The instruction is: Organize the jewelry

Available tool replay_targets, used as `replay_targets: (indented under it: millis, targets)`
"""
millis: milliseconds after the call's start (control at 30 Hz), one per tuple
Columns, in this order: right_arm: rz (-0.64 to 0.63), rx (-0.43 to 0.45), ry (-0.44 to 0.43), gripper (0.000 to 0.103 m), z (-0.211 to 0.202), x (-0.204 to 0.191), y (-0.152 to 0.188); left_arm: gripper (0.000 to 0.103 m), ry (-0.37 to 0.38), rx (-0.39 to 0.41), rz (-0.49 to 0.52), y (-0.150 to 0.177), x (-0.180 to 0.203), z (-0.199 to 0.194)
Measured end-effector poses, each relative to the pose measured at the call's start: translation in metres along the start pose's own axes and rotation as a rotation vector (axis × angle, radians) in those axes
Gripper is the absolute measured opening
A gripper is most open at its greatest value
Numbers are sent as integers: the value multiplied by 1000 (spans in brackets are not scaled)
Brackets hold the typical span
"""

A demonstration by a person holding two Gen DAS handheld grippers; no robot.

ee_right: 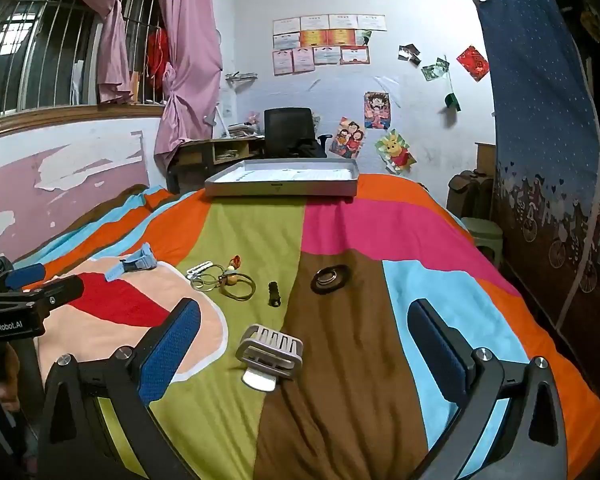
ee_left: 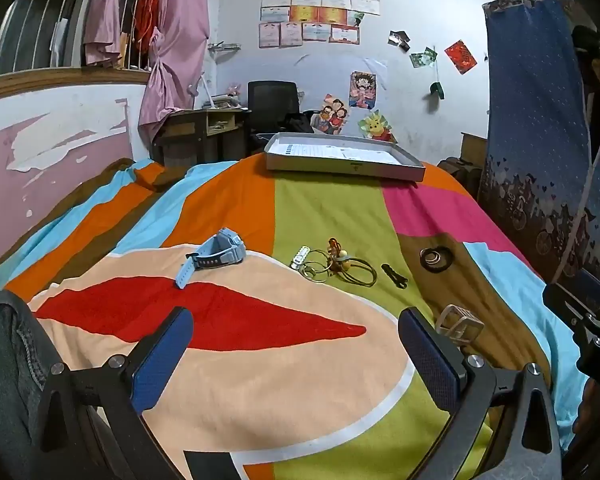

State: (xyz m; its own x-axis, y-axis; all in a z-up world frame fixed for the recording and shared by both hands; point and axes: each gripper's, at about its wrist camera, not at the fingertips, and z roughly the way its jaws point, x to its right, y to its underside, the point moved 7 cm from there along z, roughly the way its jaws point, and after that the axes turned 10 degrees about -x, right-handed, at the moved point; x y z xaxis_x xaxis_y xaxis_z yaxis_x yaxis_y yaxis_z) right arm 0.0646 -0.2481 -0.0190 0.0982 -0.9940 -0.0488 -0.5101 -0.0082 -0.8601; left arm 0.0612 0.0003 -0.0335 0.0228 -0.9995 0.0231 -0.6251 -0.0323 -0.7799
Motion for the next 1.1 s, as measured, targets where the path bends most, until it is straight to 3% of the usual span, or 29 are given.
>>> replay_targets:
  millis: [1100]
  targets:
    - [3, 1, 0, 102, 0, 0, 0, 103, -2, 3, 4, -1, 3, 0]
